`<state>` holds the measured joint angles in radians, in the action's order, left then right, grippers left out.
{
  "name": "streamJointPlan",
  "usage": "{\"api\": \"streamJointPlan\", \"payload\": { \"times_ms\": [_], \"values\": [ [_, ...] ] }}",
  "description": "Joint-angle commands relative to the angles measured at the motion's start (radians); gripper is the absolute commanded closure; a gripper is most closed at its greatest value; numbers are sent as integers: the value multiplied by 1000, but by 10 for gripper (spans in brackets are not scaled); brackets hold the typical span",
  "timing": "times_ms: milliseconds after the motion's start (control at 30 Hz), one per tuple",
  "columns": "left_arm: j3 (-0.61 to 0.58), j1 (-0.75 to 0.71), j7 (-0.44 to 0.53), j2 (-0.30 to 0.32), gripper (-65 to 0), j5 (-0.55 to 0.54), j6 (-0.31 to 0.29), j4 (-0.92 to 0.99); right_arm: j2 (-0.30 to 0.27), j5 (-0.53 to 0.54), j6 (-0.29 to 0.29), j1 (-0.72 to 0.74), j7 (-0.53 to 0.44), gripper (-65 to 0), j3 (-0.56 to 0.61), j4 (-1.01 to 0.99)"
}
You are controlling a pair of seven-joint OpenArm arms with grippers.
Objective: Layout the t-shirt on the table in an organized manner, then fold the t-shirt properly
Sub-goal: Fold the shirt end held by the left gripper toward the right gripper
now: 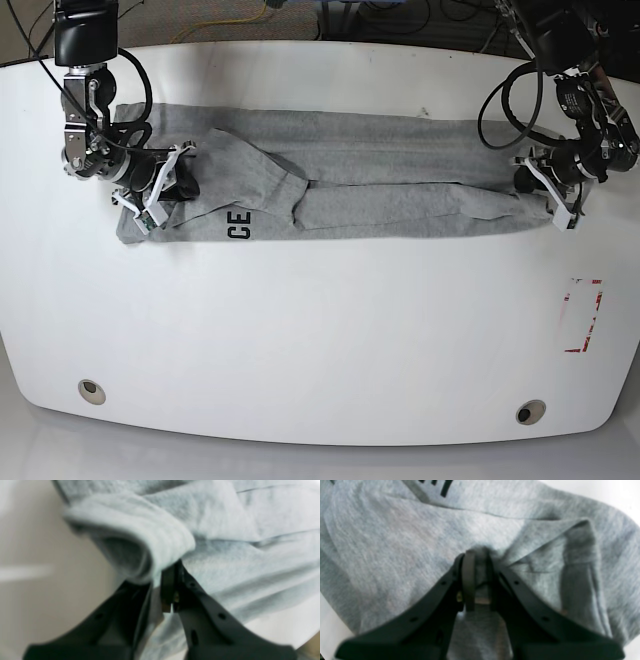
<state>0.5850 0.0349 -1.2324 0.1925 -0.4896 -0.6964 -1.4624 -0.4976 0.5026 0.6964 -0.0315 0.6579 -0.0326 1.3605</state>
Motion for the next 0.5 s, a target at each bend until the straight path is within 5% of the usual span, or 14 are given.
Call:
{"api": "streamJointPlan", "payload": {
  "times_ms": [0,467],
  "values": [
    [-32,15,27,15,-11,22,-2,-100,-3,-12,2,2,32,-87,1,4],
    [-237,-106,27,19,-11,145,-2,-436,3,-12,2,2,32,-87,1,4]
  ]
}}
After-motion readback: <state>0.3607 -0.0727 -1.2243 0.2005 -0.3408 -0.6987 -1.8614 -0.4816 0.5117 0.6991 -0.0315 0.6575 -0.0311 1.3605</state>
